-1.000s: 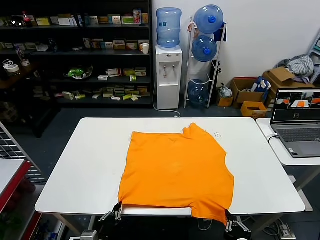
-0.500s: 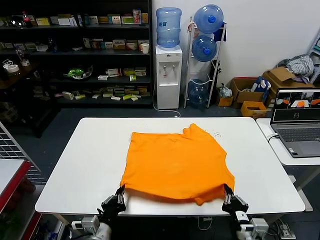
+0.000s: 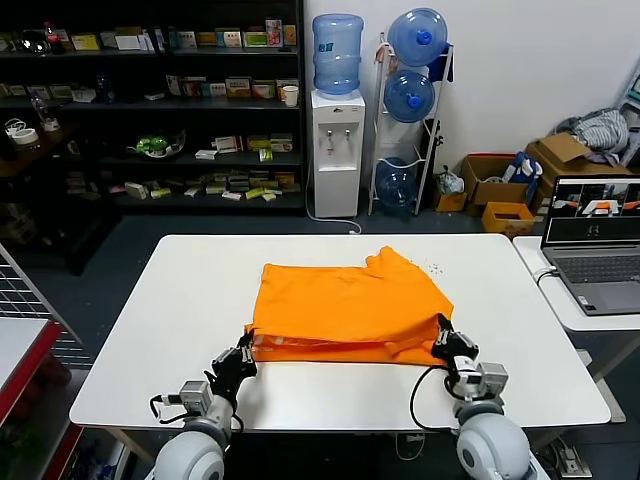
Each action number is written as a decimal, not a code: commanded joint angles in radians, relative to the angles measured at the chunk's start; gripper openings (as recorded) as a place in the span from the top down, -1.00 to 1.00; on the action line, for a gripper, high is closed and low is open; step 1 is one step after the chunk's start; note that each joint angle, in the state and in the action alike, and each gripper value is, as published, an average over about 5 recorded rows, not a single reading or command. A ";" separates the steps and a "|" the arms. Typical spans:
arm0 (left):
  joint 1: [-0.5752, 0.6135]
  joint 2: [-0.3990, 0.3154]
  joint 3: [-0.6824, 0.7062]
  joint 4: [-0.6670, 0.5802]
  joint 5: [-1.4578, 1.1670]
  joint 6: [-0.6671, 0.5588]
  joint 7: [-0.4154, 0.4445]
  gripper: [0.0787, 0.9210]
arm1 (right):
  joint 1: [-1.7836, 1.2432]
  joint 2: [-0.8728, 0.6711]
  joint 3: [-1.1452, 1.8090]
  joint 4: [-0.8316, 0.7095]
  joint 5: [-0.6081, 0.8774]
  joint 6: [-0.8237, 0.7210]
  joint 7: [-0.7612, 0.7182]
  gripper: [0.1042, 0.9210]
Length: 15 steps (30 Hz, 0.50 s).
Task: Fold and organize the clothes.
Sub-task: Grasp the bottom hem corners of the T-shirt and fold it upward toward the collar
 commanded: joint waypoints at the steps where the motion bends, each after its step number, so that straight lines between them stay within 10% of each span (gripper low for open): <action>1: -0.086 -0.009 0.024 0.079 -0.003 0.021 0.001 0.95 | 0.122 -0.008 -0.068 -0.093 0.019 -0.014 0.008 0.95; 15: 0.034 0.026 -0.038 0.031 0.040 0.062 0.031 0.24 | -0.053 -0.057 0.053 -0.030 -0.062 0.010 -0.095 0.07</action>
